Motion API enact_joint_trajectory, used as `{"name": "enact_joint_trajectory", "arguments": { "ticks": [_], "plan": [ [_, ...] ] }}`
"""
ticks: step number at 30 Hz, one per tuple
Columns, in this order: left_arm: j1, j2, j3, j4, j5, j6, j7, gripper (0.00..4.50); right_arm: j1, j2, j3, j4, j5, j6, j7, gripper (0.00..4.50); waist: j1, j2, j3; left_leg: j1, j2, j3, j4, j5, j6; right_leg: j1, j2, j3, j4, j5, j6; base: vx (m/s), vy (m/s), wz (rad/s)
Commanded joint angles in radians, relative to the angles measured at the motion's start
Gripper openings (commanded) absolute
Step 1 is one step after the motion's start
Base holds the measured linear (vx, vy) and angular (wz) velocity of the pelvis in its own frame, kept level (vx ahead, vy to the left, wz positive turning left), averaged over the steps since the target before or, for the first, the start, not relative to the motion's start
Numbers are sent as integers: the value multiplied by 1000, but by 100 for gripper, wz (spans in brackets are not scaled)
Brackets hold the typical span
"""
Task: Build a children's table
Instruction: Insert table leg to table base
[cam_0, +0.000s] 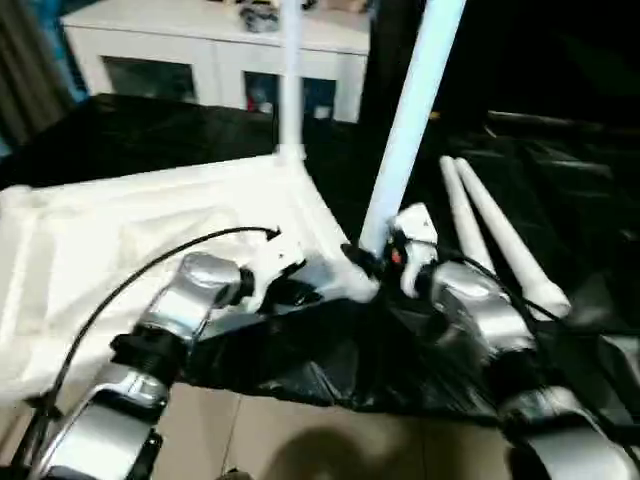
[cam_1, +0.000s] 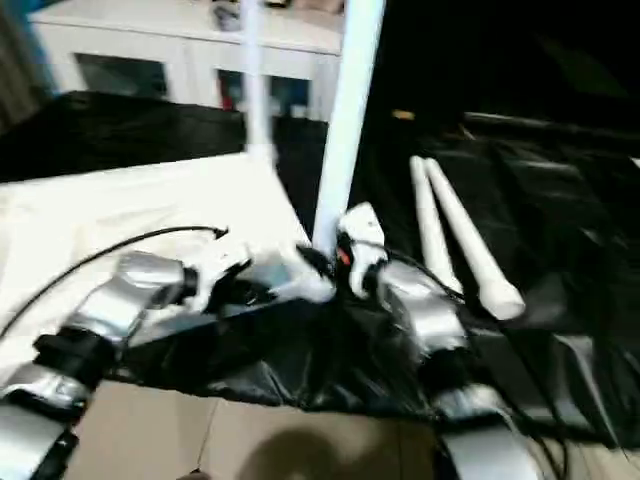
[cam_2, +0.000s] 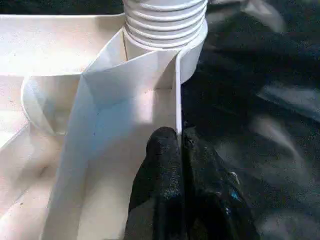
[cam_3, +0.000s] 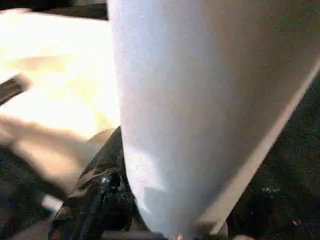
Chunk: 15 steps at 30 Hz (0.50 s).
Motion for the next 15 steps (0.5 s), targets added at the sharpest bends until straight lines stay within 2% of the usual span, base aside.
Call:
{"name": "enact_joint_trajectory", "arguments": {
  "ticks": [1, 2, 3, 4, 6, 8, 11, 13, 15],
  "plan": [
    [-29, -48, 10, -95, 5, 37, 53, 0, 20, 14, -4, 134, -33, 75, -110, 191, -7, 16, -43, 30, 33, -29, -90, -575, -47, 17, -82, 33, -100, -565, -102, 0, 0, 0],
    [-27, -75, 9, -106, 19, 68, 100, 0, 6, 34, -12, 161, -30, 83, -153, 191, -12, 15, -39, 33, 31, -28, -87, -582, -43, 15, -87, 26, -107, -592, -93, 0, 0, 0],
    [-27, -78, 9, -107, 20, 71, 104, 0, 3, 38, -14, 166, -30, 85, -157, 191, -13, 19, -40, 34, 29, -28, -84, -586, -38, 15, -88, 20, -112, -605, -82, 0, 0, 0],
    [-26, -85, 6, -109, 24, 78, 115, 0, -3, 47, -19, 177, -28, 89, -169, 191, -15, 18, -40, 32, 29, -27, -85, -584, -35, 17, -88, 19, -115, -603, -76, 0, 0, 0],
    [-22, -97, -1, -113, 30, 86, 134, 0, -17, 76, -31, 204, -24, 96, -184, 191, -17, 18, -44, 22, 31, -30, -92, -569, -33, 23, -89, 23, -109, -561, -80, 0, 0, 0],
    [-16, -101, -6, -123, 28, 94, 138, 0, -26, 103, -34, 216, -27, 92, -193, 191, -19, 18, -42, 28, 29, -27, -89, -573, -31, 15, -89, 26, -110, -559, -89, 0, 0, 0],
    [-8, -98, -10, -150, 26, 122, 142, 0, -43, 124, -32, 235, -28, 84, -203, 191, -22, 16, -41, 25, 29, -25, -91, -557, -28, 16, -89, 29, -107, -558, -96, 0, 0, 0],
    [-6, -94, -10, -153, 34, 128, 145, 0, -56, 140, -26, 246, -24, 83, -189, 191, -26, 10, -41, 25, 29, -25, -91, -561, -27, 14, -88, 27, -108, -567, -92, 0, 0, 0],
    [-7, -92, -9, -153, 35, 128, 146, 0, -62, 144, -15, 249, -33, 86, -185, 191, -29, 12, -38, 29, 27, -26, -89, -577, -26, 11, -88, 24, -114, -596, -79, 0, 0, 0]
  ]
}}
